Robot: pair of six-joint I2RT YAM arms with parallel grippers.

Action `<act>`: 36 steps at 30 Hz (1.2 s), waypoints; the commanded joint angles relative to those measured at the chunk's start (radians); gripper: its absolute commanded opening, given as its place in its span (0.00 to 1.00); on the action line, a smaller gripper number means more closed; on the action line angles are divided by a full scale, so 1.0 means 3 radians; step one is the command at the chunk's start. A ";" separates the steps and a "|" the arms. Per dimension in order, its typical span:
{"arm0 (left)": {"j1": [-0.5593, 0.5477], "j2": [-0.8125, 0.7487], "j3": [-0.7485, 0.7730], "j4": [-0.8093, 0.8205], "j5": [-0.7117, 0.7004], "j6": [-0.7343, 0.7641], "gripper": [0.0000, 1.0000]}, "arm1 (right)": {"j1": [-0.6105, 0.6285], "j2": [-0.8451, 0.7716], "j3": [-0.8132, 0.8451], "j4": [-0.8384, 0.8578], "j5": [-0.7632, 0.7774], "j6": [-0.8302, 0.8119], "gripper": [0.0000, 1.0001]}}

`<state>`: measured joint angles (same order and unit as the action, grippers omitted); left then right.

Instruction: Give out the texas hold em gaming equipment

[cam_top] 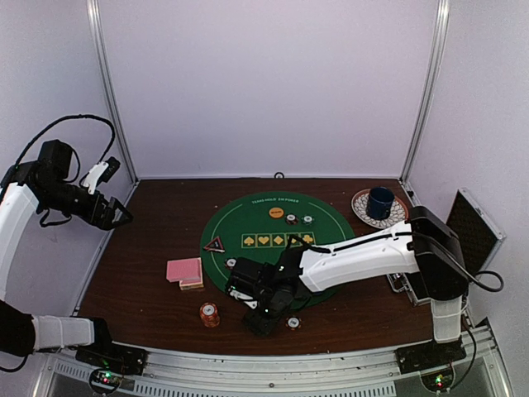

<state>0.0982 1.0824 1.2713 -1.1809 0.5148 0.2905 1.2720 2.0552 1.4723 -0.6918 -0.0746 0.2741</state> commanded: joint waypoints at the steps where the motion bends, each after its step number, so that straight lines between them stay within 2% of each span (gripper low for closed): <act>1: 0.0008 -0.0045 0.0052 0.0013 0.0048 0.0039 0.97 | 0.0031 -0.0159 -0.0041 -0.0015 -0.0023 0.0002 0.65; 18: 0.0008 -0.0058 0.0052 0.0005 0.0047 0.0040 0.98 | 0.0040 -0.0213 0.0010 -0.0081 -0.0040 -0.0013 0.41; 30: 0.0006 -0.0059 0.0047 0.0013 0.0053 0.0044 0.97 | -0.0014 -0.0280 0.0429 -0.0363 0.0164 -0.0177 0.35; 36: 0.0005 -0.0041 0.0038 0.0009 0.0058 0.0043 0.97 | -0.0262 0.0056 0.0872 -0.0362 0.0222 -0.0271 0.35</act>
<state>0.0982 1.0779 1.2716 -1.1816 0.5167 0.2905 1.2453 2.0205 1.6428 -0.7937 -0.0551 0.2253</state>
